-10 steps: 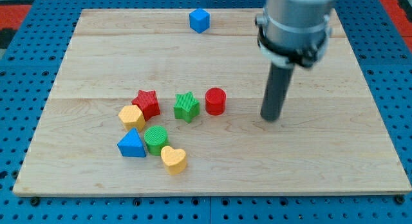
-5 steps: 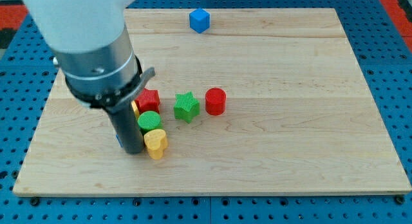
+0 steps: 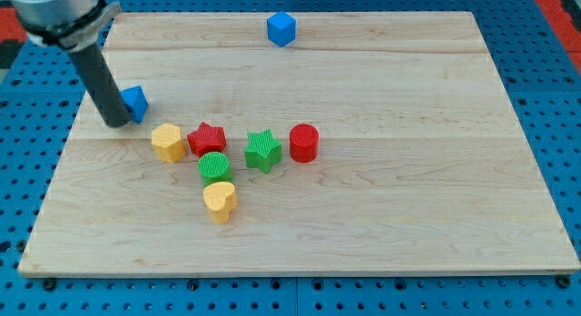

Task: Place the triangle left to the cube

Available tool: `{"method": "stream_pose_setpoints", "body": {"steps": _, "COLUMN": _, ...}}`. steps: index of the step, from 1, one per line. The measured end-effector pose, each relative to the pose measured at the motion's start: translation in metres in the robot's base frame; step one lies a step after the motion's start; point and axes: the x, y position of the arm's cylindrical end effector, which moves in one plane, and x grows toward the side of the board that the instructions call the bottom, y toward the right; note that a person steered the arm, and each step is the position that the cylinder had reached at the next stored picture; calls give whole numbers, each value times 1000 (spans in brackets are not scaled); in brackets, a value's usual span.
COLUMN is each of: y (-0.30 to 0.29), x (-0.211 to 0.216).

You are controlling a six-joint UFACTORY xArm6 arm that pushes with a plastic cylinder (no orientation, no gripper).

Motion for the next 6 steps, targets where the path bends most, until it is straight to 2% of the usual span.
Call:
{"method": "stream_pose_setpoints", "body": {"steps": 2, "y": 65, "x": -72}}
{"method": "stream_pose_setpoints", "body": {"steps": 3, "y": 31, "x": -83}}
{"method": "stream_pose_setpoints", "body": {"steps": 5, "y": 140, "x": -142}}
{"method": "stream_pose_setpoints", "body": {"steps": 6, "y": 75, "x": -142}}
